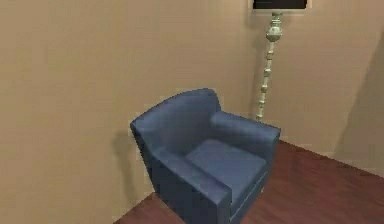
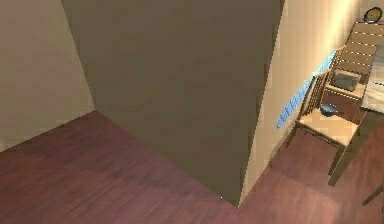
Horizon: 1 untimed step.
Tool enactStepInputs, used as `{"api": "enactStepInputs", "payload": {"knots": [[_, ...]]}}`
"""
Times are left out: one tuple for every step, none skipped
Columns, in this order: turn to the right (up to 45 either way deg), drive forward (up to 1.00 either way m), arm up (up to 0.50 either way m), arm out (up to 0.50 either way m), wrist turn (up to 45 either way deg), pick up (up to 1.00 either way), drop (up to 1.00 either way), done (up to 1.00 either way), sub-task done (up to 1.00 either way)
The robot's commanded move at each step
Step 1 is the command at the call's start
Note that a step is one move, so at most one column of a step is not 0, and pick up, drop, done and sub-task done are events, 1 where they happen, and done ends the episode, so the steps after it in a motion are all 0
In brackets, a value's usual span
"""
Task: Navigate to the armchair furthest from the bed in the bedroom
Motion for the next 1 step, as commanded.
{"api": "enactStepInputs", "payload": {"knots": [[0.0,0.0,0.0,0.0,0.0,0.0,0.0,1.0,0.0]]}}
